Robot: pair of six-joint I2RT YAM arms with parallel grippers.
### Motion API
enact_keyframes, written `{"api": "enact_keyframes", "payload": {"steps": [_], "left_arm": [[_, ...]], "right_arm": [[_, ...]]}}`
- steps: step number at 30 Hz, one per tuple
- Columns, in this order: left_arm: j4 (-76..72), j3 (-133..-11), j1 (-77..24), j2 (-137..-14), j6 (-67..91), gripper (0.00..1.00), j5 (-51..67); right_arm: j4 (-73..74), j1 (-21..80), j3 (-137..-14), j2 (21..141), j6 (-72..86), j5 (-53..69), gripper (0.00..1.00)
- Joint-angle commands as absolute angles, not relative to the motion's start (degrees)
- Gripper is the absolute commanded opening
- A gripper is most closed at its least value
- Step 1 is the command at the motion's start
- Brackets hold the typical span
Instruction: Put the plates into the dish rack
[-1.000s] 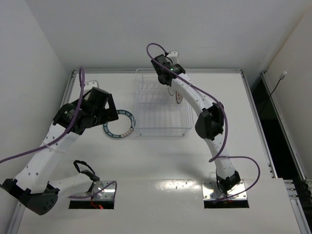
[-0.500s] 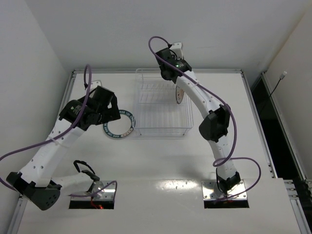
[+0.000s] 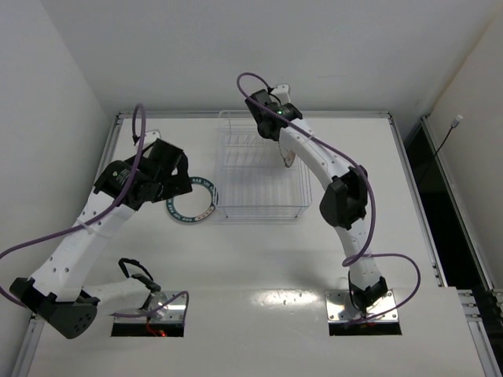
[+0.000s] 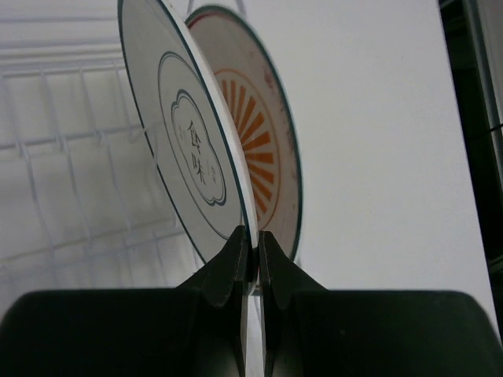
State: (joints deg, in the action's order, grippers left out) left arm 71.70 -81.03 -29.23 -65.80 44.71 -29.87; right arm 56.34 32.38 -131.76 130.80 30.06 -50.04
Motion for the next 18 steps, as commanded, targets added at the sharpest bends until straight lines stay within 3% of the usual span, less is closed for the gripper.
{"api": "enact_keyframes", "payload": {"steps": [1,11,13,14,15,17,18], "left_arm": [[73.7,-83.7,-29.7,-65.0,45.3,1.00,-32.3],[73.7,-81.4,-29.7,-63.3,46.6,1.00,-33.0],[72.4,-79.5,-29.7,-62.6,47.2,1.00,-32.2],[72.4,-79.5,-29.7,-62.1,47.2,1.00,-30.8],[71.5,-77.8,-29.7,-61.4,47.2,1.00,-30.1],[68.6,-76.0,-27.5,-60.0,48.6,1.00,-27.4],[67.0,-73.6,-26.9,-57.9,48.6,1.00,-26.4]], "right_arm": [[56.3,32.7,-130.5,131.1,34.6,-45.3,0.00],[54.4,30.3,-124.7,129.8,39.6,-31.2,0.02],[54.4,29.8,-124.0,128.1,39.1,-29.0,0.09],[54.4,29.8,-124.0,127.5,39.1,-28.4,0.16],[54.4,29.8,-124.6,126.8,38.5,-27.3,0.36],[54.9,29.8,-125.4,124.3,36.7,-25.7,0.54],[55.7,29.8,-126.1,123.2,36.7,-24.7,0.76]]}}
